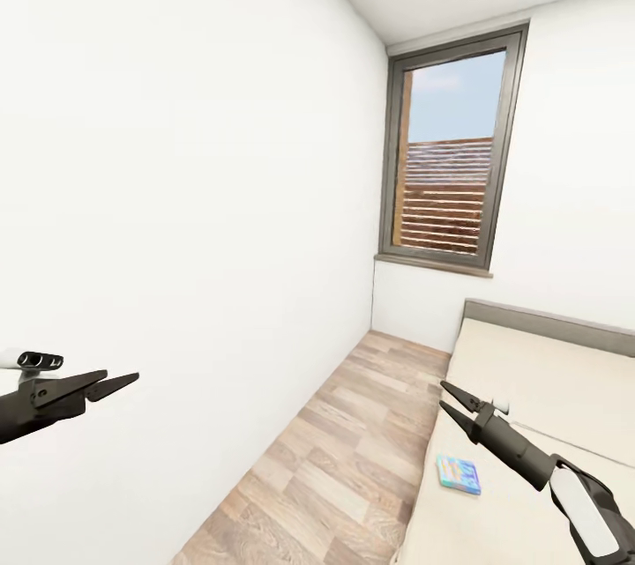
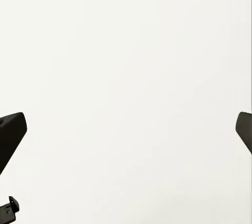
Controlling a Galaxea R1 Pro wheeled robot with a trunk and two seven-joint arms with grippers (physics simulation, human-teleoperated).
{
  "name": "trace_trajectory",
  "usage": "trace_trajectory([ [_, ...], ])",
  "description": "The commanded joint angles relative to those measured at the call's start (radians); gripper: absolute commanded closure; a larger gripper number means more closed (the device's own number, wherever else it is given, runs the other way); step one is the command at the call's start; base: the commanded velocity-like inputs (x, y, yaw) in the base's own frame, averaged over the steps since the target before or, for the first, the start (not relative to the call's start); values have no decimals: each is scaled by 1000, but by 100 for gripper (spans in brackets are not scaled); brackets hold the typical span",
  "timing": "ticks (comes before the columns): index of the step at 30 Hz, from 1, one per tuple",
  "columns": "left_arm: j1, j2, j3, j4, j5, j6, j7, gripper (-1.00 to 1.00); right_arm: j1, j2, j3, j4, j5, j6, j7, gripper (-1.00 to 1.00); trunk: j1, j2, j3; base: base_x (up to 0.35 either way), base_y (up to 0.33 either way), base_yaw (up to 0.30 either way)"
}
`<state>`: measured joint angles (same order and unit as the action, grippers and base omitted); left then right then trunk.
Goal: Put all the toys in the child's room - the three board games (two on the bed and one on the table), the two jigsaw puzzles on the table, and the tennis ball on the table - inside the toy box on the table in the child's room.
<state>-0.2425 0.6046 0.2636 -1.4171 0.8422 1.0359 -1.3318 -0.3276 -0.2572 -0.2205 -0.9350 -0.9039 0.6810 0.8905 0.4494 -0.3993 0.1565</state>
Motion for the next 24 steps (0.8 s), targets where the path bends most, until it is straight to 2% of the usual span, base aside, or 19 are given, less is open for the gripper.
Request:
trace_trajectory([
  [1,0,0,0,0,3,9,0,-100,-1,0,0,1,-4,6,1,-100,1,-1,0,110,-107,-277],
  [24,0,0,0,0,3,9,0,-100,-1,-2,-1,17,-5,6,1,-100,1,-1,0,107,-105,-278],
])
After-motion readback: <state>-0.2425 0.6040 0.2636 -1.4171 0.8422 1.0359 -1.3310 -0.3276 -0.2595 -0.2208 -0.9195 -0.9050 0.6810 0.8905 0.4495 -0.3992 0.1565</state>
